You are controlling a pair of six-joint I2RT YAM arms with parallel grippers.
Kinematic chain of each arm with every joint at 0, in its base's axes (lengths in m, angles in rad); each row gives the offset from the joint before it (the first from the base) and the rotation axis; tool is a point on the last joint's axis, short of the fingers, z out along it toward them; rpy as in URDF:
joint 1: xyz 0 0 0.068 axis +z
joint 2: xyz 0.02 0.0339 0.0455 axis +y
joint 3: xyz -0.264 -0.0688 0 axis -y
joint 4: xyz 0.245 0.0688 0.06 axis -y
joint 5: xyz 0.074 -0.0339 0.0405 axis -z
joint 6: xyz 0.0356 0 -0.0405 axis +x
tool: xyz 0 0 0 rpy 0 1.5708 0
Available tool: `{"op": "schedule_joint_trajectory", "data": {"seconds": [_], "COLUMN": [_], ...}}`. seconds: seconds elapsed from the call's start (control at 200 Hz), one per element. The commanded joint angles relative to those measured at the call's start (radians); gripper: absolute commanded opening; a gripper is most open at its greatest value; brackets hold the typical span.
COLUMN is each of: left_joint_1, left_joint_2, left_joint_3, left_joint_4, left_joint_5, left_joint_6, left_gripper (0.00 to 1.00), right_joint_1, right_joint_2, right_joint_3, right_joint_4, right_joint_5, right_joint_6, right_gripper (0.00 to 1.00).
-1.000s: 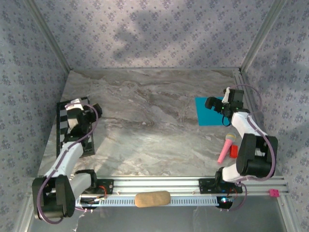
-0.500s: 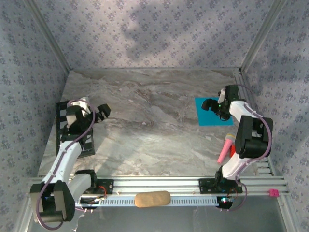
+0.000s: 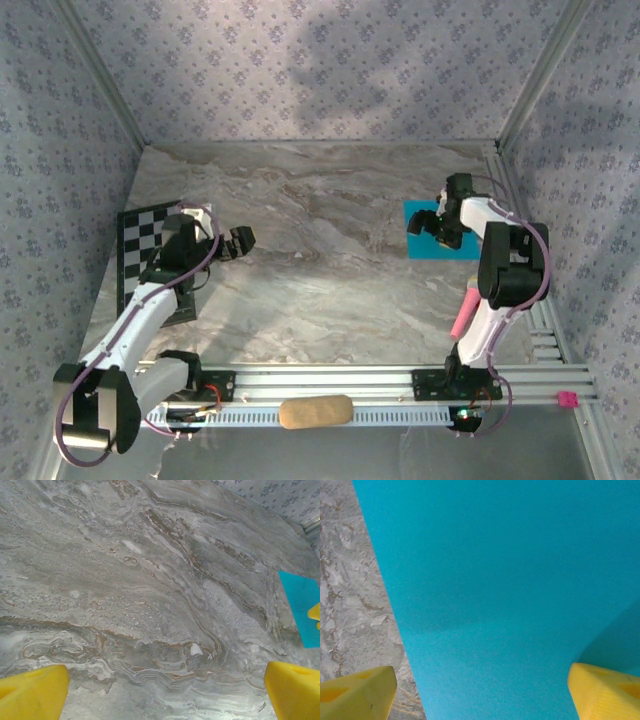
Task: Fold a paper plane with a square sheet of paper (pick it up from the middle)
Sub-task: Move the square sheet of paper to the center of the table.
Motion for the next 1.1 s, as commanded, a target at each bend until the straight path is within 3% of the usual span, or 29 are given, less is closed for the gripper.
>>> {"op": "schedule_joint_trajectory", "data": {"seconds": [0.0, 0.16, 0.49, 0.55, 0.625, 0.69, 0.74, 0.844, 0.984, 1.094], "left_joint_1": [-0.006, -0.008, -0.013, -0.013, -0.013, -0.013, -0.014, -0.017, -0.045, -0.076], "left_joint_2": [0.000, -0.004, -0.013, -0.019, -0.025, -0.025, -0.025, -0.017, 0.010, 0.034], "left_joint_3": [0.040, 0.046, 0.060, 0.062, 0.064, 0.066, 0.067, 0.067, 0.069, 0.079], "left_joint_4": [-0.032, -0.045, -0.073, -0.083, -0.087, -0.090, -0.094, -0.087, -0.062, -0.061], "left_joint_5": [-0.012, -0.015, -0.017, -0.018, -0.018, -0.012, -0.004, 0.015, 0.029, 0.029], "left_joint_6": [0.027, 0.016, 0.003, 0.008, 0.011, 0.013, 0.013, 0.009, -0.009, -0.006], "left_gripper": [1.00, 1.00, 1.00, 1.00, 1.00, 1.00, 1.00, 1.00, 1.00, 1.00], "right_joint_1": [0.059, 0.173, 0.550, 0.601, 0.649, 0.640, 0.603, 0.503, 0.362, 0.313], "right_joint_2": [0.044, 0.038, 0.020, 0.017, 0.011, 0.002, -0.007, -0.039, -0.009, 0.022], "right_joint_3": [0.053, 0.060, 0.013, 0.034, 0.134, 0.181, 0.180, 0.128, 0.112, 0.119], "right_joint_4": [-0.126, -0.167, 0.044, 0.063, -0.043, -0.136, -0.144, -0.081, -0.030, -0.034], "right_joint_5": [0.026, 0.015, -0.109, -0.134, -0.036, 0.106, 0.126, 0.093, -0.064, -0.131], "right_joint_6": [0.022, 0.118, 0.450, 0.451, 0.372, 0.316, 0.300, 0.277, 0.245, 0.214], "right_gripper": [0.90, 0.90, 0.87, 0.86, 0.88, 0.88, 0.87, 0.86, 0.84, 0.80]}}
